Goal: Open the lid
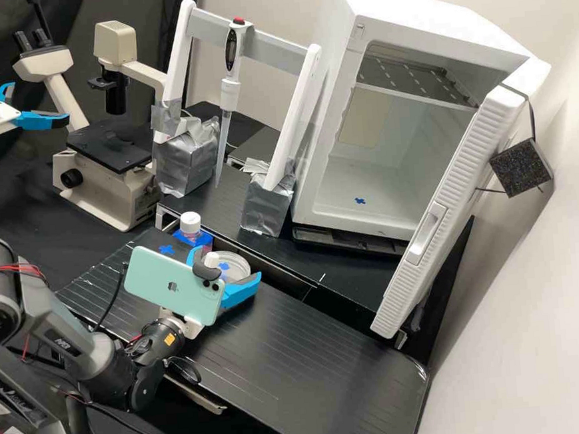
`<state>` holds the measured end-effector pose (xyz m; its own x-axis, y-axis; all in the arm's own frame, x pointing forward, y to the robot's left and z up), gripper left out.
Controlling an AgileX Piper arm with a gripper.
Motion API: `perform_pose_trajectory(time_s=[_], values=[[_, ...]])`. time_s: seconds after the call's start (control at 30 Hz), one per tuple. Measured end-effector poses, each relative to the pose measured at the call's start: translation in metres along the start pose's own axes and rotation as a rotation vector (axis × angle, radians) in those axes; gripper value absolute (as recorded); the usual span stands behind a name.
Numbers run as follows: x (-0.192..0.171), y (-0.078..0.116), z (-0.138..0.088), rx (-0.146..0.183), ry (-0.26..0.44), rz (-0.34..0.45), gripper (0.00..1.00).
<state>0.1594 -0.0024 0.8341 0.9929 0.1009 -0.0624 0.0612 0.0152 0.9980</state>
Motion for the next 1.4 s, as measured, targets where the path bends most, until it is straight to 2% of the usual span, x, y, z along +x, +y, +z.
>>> perform_pose_trajectory(time_s=[0.13,0.4,0.87,0.9,1.4], values=[[0.0,0.0,-0.003,-0.011,0.016,-0.002,0.0],[0.004,-0.01,-0.01,-0.011,0.064,-0.065,0.0],[0.007,-0.009,0.001,-0.005,0.005,-0.043,0.0],[0.007,-0.009,0.001,-0.005,0.005,-0.043,1.0],[0.007,-0.009,0.001,-0.011,0.001,-0.034,1.0]])
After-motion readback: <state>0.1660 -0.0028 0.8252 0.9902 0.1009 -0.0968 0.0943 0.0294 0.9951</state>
